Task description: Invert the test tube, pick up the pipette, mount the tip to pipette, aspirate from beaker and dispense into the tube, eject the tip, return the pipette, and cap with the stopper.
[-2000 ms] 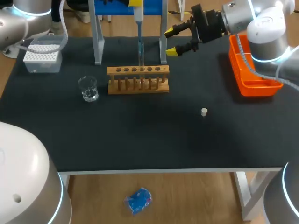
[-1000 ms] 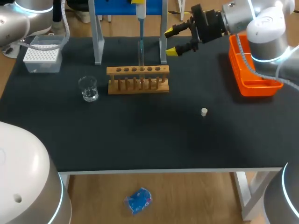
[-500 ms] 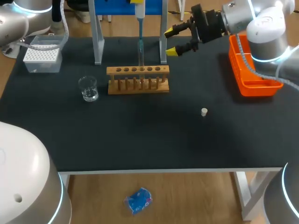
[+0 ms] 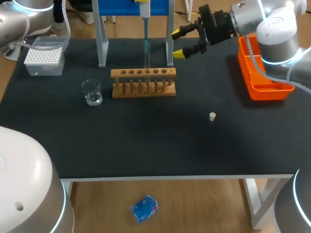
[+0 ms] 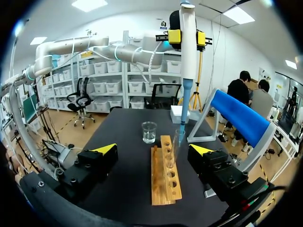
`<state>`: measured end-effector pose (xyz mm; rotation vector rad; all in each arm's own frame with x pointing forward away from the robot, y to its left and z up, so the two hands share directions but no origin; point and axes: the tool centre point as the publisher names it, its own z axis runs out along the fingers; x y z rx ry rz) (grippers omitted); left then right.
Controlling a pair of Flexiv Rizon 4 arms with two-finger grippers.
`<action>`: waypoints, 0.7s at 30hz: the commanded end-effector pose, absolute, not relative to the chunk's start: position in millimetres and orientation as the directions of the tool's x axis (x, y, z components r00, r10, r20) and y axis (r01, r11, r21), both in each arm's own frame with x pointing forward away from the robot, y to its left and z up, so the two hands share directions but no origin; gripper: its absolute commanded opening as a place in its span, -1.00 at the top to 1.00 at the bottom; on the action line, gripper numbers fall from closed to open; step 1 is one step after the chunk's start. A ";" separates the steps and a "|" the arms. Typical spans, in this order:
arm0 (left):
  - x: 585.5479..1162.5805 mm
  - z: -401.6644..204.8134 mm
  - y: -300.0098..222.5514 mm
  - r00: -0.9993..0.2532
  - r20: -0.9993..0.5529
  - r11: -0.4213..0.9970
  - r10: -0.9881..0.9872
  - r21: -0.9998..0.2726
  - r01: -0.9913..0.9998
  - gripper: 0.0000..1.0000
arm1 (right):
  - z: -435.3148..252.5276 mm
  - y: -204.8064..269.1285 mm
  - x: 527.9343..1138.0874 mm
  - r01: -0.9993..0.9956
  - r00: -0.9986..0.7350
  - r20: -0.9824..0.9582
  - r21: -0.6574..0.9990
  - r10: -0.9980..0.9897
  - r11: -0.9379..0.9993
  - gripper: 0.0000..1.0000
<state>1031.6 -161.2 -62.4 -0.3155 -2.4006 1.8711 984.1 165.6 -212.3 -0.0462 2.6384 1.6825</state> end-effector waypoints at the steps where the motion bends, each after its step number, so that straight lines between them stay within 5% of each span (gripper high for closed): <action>1: 1028.0 -61.4 -160.2 -0.976 -0.060 0.235 0.211 -0.966 0.110 1.00 | -212.5 165.2 983.7 -0.032 -0.999 -0.026 0.906 -0.019 0.421 -1.00; 21: 1009.5 -59.3 -168.7 -0.975 -0.061 0.232 0.213 -0.966 0.111 1.00 | -212.5 165.2 983.7 -0.032 -0.999 -0.026 0.906 -0.019 0.421 -1.00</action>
